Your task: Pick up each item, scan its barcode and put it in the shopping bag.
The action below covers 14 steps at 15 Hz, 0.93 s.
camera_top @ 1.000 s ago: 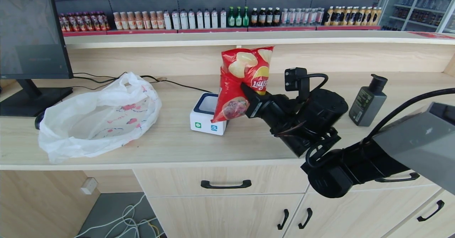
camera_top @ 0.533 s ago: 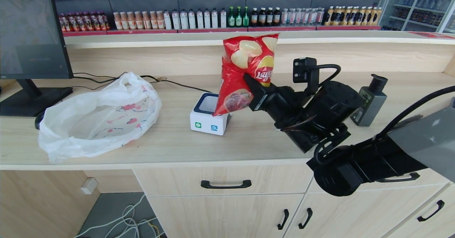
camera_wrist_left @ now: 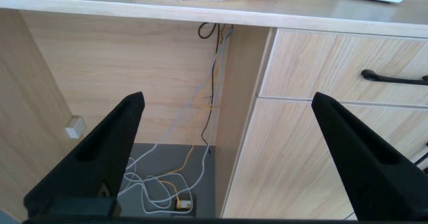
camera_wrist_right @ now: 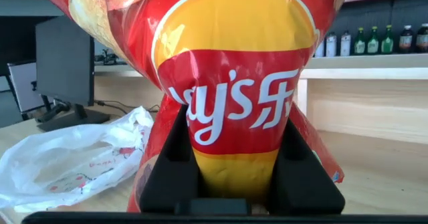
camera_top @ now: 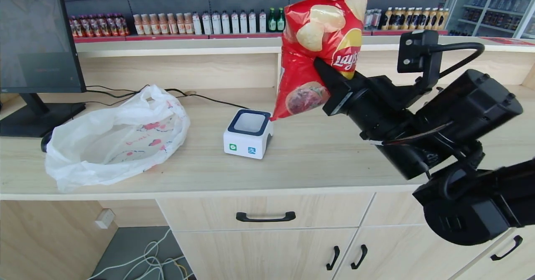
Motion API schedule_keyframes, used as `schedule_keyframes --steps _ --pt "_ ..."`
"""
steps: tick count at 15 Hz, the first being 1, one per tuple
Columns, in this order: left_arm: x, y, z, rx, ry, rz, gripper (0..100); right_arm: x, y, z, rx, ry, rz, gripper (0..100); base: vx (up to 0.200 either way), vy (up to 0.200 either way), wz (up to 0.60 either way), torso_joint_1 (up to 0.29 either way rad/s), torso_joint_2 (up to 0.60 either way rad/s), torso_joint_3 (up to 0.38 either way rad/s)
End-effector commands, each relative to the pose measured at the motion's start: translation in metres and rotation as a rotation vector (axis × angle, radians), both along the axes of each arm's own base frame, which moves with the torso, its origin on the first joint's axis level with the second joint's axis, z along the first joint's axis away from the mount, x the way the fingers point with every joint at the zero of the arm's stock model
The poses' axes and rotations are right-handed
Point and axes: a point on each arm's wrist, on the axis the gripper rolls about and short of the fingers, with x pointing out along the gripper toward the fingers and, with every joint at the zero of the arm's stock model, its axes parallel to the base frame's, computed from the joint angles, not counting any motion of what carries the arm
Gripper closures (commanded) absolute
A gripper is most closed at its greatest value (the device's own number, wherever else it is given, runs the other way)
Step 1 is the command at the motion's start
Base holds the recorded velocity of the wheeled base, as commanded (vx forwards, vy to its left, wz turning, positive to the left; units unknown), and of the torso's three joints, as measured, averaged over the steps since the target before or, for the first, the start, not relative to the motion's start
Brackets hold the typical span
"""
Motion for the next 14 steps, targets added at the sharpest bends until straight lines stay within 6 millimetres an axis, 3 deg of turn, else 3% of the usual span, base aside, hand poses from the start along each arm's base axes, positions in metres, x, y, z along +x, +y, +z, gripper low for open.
schedule_keyframes --steps 1,5,9,11,14 --pt "0.0 0.0 0.0 0.0 0.0 0.0 0 -0.042 -0.022 0.015 -0.013 -0.04 0.004 100 0.0 0.0 0.0 0.0 0.0 0.0" --pt "0.0 0.0 0.0 0.001 0.001 0.0 0 -0.075 -0.048 0.011 -0.039 -0.06 -0.017 100 0.0 0.0 0.0 0.0 0.0 0.0" --pt "0.0 0.0 0.0 0.003 0.001 0.0 0 -0.1 -0.072 -0.016 -0.084 -0.015 -0.027 100 0.0 0.0 0.0 0.0 0.0 0.0" --pt "0.0 0.0 0.0 0.004 0.001 0.0 0 -0.103 -0.077 -0.012 -0.071 -0.022 -0.041 100 0.0 0.0 0.0 0.0 0.0 0.0" --pt "0.0 0.0 0.0 0.003 0.0 0.0 0 -0.094 -0.073 -0.004 -0.064 -0.024 -0.04 100 -0.2 0.0 0.0 0.002 0.0 0.004"
